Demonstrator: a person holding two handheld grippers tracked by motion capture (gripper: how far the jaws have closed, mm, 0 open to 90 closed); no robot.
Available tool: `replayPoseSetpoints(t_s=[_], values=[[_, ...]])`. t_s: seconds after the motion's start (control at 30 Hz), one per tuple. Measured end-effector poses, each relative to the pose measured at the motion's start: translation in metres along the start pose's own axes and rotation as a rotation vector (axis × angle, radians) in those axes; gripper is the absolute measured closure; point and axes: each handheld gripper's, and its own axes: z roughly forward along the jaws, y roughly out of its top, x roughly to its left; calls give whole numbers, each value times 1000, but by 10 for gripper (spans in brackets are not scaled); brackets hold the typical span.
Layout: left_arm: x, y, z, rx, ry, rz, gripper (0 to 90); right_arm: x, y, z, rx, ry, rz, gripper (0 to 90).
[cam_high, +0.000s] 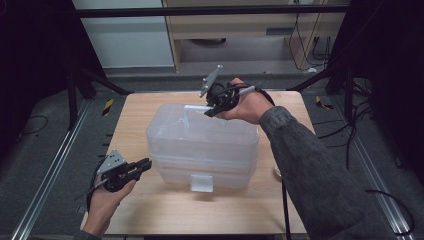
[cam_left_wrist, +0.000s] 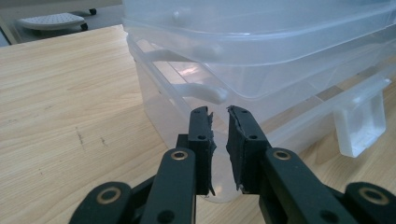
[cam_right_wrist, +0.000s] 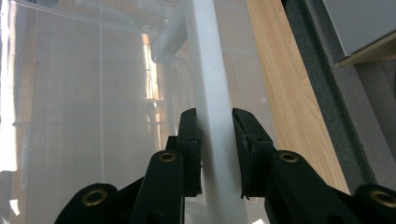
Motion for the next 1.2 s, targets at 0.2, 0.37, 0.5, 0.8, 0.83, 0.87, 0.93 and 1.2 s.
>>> replayPoseSetpoints(t_s=[0.2, 0.37, 0.5, 0.8, 0.83, 0.87, 0.93, 1.2], values=[[2, 2, 1, -6, 8, -11, 782, -4, 1, 0, 5, -2, 7, 735], [2, 4, 3, -9, 12, -15, 781, -7, 2, 0, 6, -4, 10, 733], [3, 4, 9, -2, 24, -21, 768, -9, 3, 0, 10, -5, 7, 733], [3, 5, 19, 6, 52, -25, 750, -10, 2, 0, 8, -2, 13, 732], [3, 5, 19, 9, 49, -49, 754, -10, 2, 0, 7, -4, 14, 732], [3, 5, 19, 13, 44, -49, 767, -11, 2, 0, 6, -2, 10, 732], [1, 5, 20, 18, 50, -51, 777, -12, 2, -1, 4, -5, 11, 731], [-2, 5, 16, 27, 48, -79, 786, -17, 3, 0, 2, -7, 21, 728]])
